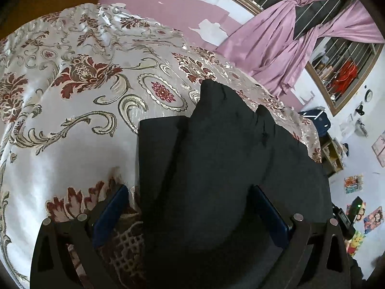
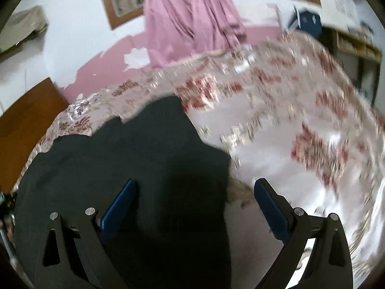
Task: Fold large clothes
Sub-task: 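Lift the folded edge with both grippers and flip it over the jacket, then lay the flipped fold down onto the jacket with both grippers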
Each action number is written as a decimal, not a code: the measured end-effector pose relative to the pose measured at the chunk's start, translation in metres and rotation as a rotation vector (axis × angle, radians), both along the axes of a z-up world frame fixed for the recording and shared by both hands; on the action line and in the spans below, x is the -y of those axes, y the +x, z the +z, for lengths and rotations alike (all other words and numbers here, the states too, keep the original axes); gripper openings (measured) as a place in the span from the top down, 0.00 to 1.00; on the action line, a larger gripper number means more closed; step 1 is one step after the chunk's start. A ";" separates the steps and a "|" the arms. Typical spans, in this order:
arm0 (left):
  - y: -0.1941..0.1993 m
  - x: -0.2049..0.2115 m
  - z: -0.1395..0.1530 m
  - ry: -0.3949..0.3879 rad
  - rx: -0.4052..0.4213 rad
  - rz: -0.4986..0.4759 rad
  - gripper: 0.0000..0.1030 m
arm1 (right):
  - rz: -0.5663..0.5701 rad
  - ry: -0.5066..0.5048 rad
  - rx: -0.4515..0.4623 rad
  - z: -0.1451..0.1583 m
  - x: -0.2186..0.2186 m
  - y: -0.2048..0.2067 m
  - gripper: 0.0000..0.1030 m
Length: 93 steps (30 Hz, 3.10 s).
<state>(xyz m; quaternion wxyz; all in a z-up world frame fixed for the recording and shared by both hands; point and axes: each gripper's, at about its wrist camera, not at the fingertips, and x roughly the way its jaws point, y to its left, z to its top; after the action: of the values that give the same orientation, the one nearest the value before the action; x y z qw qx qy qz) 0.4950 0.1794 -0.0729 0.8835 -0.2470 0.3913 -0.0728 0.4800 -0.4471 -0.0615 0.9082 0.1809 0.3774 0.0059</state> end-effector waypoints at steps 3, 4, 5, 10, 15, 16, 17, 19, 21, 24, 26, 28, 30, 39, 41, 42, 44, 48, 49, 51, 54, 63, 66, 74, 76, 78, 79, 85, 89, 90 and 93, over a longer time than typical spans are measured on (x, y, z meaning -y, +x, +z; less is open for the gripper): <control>0.001 0.001 -0.003 -0.004 -0.004 -0.010 0.00 | 0.007 0.048 -0.008 -0.011 0.004 0.000 0.06; 0.002 0.001 -0.005 -0.010 -0.004 -0.015 0.00 | 0.013 0.057 -0.011 -0.013 0.004 0.001 0.06; 0.002 0.000 -0.007 -0.018 0.000 -0.018 0.00 | 0.024 0.074 -0.020 -0.017 0.005 0.003 0.06; -0.002 -0.002 -0.012 -0.042 0.012 -0.055 0.00 | 0.065 0.237 -0.051 -0.040 0.017 0.006 0.02; -0.002 0.016 -0.008 -0.033 -0.042 -0.212 0.00 | 0.113 0.280 -0.053 -0.044 0.011 0.000 0.02; -0.003 0.020 -0.007 -0.030 -0.055 -0.242 0.00 | 0.145 0.288 -0.059 -0.044 0.007 -0.001 0.02; -0.003 0.024 -0.006 -0.030 -0.066 -0.264 0.00 | 0.173 0.298 -0.063 -0.044 0.004 -0.002 0.02; -0.003 0.028 -0.005 -0.026 -0.082 -0.290 0.00 | 0.240 0.334 -0.081 -0.043 -0.004 -0.004 0.02; -0.004 0.032 -0.003 -0.018 -0.102 -0.298 0.00 | 0.287 0.334 -0.117 -0.042 -0.017 -0.006 0.01; -0.003 0.039 0.000 0.021 -0.153 -0.266 0.00 | 0.307 0.328 -0.159 -0.040 -0.026 -0.004 0.01; -0.002 0.043 0.001 0.045 -0.190 -0.246 0.00 | 0.295 0.331 -0.186 -0.039 -0.031 -0.004 0.01; -0.001 0.046 0.004 0.069 -0.215 -0.234 0.05 | 0.272 0.320 -0.206 -0.038 -0.036 -0.006 0.03; -0.002 0.047 0.008 0.082 -0.227 -0.223 0.15 | 0.249 0.298 -0.231 -0.035 -0.042 -0.008 0.08; -0.027 0.069 0.050 0.204 -0.185 -0.163 0.77 | 0.201 0.187 -0.227 0.002 -0.059 -0.021 0.70; -0.036 0.074 0.065 0.229 -0.156 -0.153 0.81 | 0.216 0.148 -0.222 0.013 -0.060 -0.027 0.77; -0.040 0.073 0.072 0.224 -0.142 -0.144 0.82 | 0.223 0.126 -0.212 0.022 -0.062 -0.030 0.79; -0.048 0.073 0.089 0.201 -0.109 -0.127 0.83 | 0.221 0.083 -0.178 0.040 -0.063 -0.039 0.82; -0.063 0.076 0.117 0.212 -0.059 -0.137 0.84 | 0.213 0.076 -0.086 0.078 -0.056 -0.061 0.84; -0.067 0.080 0.120 0.220 -0.048 -0.141 0.84 | 0.215 0.074 -0.068 0.087 -0.054 -0.065 0.84; -0.077 0.087 0.132 0.235 -0.018 -0.152 0.84 | 0.222 0.056 -0.040 0.102 -0.051 -0.073 0.84; -0.088 0.096 0.141 0.237 0.006 -0.167 0.84 | 0.228 0.035 -0.008 0.117 -0.043 -0.088 0.84; -0.102 0.146 0.155 0.198 0.068 -0.221 0.85 | 0.180 -0.034 0.100 0.153 -0.007 -0.141 0.85; -0.102 0.168 0.160 0.208 0.083 -0.255 0.85 | 0.148 -0.055 0.123 0.162 0.010 -0.156 0.85; -0.089 0.199 0.139 0.202 0.052 -0.292 0.84 | 0.084 -0.107 0.135 0.163 0.049 -0.172 0.85; -0.085 0.203 0.126 0.207 0.017 -0.297 0.84 | 0.065 -0.110 0.114 0.152 0.051 -0.168 0.84; -0.082 0.203 0.109 0.202 -0.032 -0.293 0.84 | 0.048 -0.100 0.064 0.137 0.054 -0.159 0.84; -0.080 0.201 0.098 0.202 -0.053 -0.290 0.84 | 0.042 -0.096 0.028 0.124 0.054 -0.153 0.82; -0.076 0.194 0.072 0.176 -0.139 -0.282 0.76 | -0.006 -0.129 -0.105 0.075 0.054 -0.140 0.64; -0.071 0.193 0.068 0.167 -0.206 -0.260 0.68 | -0.028 -0.143 -0.135 0.073 0.055 -0.133 0.39; -0.071 0.194 0.067 0.174 -0.213 -0.260 0.67 | -0.034 -0.159 -0.143 0.074 0.052 -0.132 0.33; -0.074 0.196 0.065 0.208 -0.228 -0.250 0.57 | -0.058 -0.212 -0.174 0.075 0.050 -0.127 0.30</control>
<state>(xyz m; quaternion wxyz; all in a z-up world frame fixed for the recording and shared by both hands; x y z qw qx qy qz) 0.4213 -0.0166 -0.0076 0.8383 -0.1103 0.5219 -0.1126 0.3532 -0.4974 0.0135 0.8857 0.0947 0.4480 -0.0761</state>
